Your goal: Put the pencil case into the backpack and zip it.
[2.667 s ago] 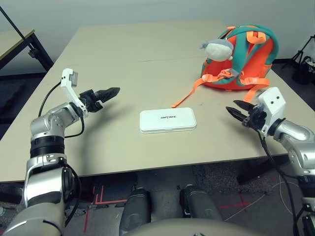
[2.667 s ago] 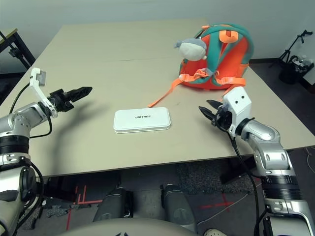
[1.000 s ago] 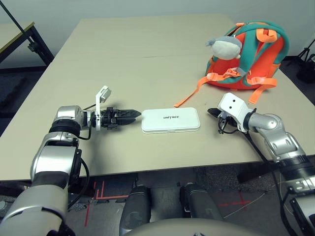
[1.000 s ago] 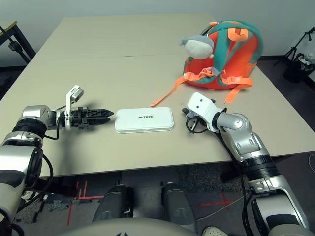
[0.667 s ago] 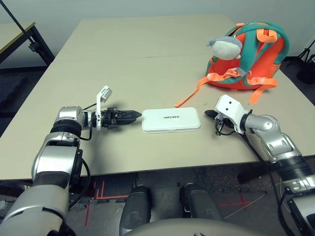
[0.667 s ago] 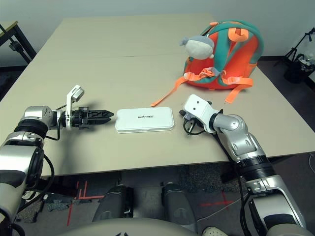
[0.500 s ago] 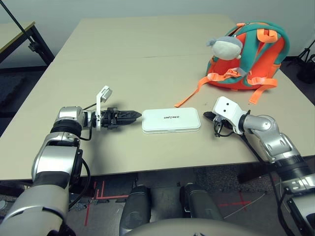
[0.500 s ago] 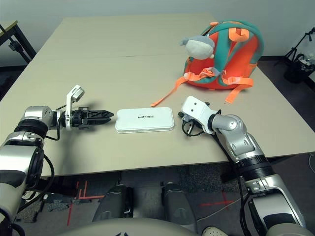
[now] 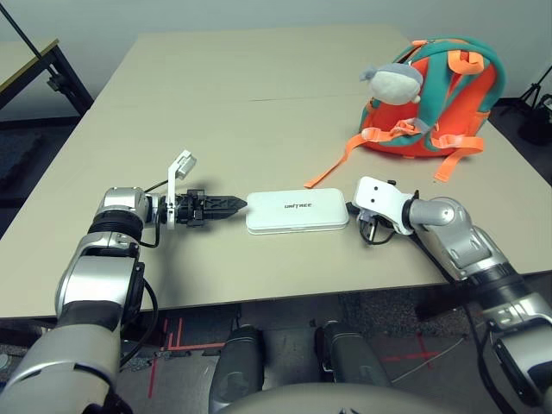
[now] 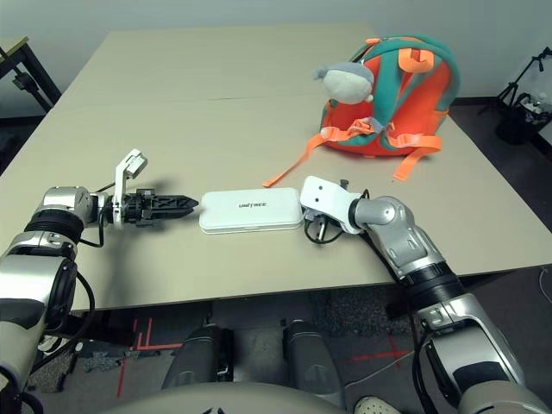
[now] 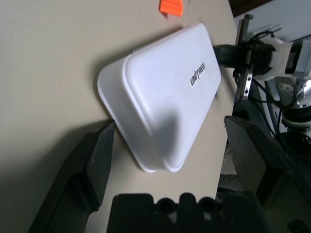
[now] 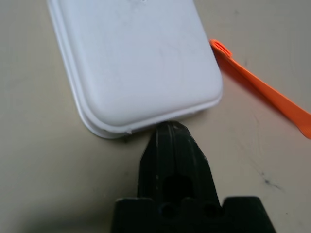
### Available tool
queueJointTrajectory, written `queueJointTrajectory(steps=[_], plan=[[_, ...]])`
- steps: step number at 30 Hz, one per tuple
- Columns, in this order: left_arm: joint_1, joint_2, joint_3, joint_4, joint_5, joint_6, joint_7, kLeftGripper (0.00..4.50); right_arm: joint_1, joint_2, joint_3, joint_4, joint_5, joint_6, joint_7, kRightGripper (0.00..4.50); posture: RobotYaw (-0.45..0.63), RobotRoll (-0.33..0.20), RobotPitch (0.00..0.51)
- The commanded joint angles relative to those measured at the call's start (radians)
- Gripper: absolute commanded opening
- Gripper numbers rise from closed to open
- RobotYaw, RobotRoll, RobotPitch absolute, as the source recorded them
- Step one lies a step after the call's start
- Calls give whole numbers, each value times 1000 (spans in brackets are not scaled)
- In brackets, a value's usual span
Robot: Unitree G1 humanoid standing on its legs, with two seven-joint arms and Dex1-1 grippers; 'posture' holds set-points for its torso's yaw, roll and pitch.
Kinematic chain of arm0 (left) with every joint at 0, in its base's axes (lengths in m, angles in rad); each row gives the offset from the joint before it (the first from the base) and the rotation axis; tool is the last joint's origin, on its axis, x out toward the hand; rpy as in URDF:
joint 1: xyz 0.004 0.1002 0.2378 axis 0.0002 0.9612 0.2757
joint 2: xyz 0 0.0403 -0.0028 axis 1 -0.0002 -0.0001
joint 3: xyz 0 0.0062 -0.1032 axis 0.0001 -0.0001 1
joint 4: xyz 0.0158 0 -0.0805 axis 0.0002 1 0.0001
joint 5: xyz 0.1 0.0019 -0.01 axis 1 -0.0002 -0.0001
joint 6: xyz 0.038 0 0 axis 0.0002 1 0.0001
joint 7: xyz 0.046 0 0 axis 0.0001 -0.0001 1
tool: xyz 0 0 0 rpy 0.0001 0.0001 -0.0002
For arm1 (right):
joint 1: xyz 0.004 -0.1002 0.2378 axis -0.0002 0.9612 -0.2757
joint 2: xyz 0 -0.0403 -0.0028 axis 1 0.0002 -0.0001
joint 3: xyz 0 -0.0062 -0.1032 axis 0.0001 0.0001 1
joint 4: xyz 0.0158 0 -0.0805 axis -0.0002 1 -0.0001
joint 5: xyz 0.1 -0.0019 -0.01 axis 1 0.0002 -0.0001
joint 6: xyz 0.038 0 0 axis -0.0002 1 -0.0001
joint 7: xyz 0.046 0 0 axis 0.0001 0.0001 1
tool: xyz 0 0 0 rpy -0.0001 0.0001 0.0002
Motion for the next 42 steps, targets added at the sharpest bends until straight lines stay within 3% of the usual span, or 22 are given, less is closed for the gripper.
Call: queueJointTrajectory(steps=[1, 26, 42], plan=[[-2, -23, -21, 27, 28, -8, -2, 4500, -46, 76, 61, -22, 10, 8, 35, 30, -152, 0, 70], [-5, -30, -23, 27, 81, 7, -20, 4500, -117, 204, 119, 18, -60, -2, 104, 30, -142, 0, 79], [15, -25, 15, 11, 70, -16, -34, 4500, -160, 179, 101, 82, -74, -44, 109, 30, -140, 0, 74]])
